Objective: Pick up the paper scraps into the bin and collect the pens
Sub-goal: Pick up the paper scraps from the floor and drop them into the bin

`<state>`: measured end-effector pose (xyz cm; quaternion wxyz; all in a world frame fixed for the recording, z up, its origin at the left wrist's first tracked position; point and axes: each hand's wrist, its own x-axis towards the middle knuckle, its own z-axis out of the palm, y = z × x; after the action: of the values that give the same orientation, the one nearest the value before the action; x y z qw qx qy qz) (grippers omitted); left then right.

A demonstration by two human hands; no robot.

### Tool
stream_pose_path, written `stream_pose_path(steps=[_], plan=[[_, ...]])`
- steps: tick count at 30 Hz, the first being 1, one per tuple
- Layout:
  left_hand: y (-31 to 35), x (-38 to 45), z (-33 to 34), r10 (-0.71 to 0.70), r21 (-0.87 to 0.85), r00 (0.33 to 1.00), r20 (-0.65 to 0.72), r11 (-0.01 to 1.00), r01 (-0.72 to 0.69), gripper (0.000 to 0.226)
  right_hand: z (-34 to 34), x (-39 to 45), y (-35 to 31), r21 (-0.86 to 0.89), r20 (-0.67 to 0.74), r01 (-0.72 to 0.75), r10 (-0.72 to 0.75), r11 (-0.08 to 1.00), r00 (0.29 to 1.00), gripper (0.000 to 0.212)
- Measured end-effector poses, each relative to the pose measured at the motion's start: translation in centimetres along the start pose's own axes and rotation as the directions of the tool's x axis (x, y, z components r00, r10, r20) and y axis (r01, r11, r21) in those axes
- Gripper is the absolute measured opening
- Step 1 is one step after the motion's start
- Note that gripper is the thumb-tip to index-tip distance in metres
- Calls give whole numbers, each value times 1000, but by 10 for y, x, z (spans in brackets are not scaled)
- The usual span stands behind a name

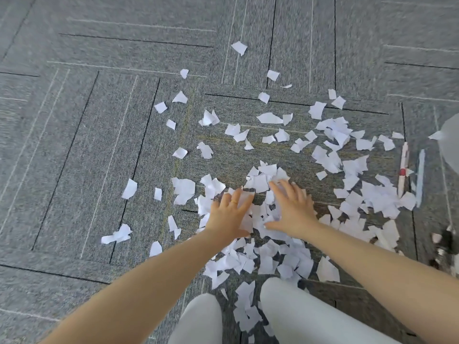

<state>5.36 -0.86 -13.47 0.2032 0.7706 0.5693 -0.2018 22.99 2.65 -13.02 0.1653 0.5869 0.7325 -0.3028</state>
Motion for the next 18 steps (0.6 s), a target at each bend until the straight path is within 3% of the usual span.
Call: stream_pose_path(steps=[4, 8, 14, 17, 18], plan=[[2, -5, 0, 31, -185, 999, 35, 982, -24, 75, 12, -5, -13, -4, -138, 93, -93, 996, 986, 68], [1, -7, -7, -22, -485, 998, 58, 873, 47, 39, 8, -9, -8, 191, -99, 143, -126, 971, 987, 45], [-12, 3, -24, -83, -508, 995, 64, 855, 104, 27, 3, -8, -5, 114, 2, 170, -172, 979, 985, 35], [-13, 7, -43, -135, -568, 991, -5, 816, 108, 22, -8, -8, -3, 296, -1, 107, -112, 949, 994, 7], [-13, 10, -50, -150, -596, 988, -23, 796, 107, 21, -15, -9, -2, 387, -18, 54, -51, 920, 999, 21]])
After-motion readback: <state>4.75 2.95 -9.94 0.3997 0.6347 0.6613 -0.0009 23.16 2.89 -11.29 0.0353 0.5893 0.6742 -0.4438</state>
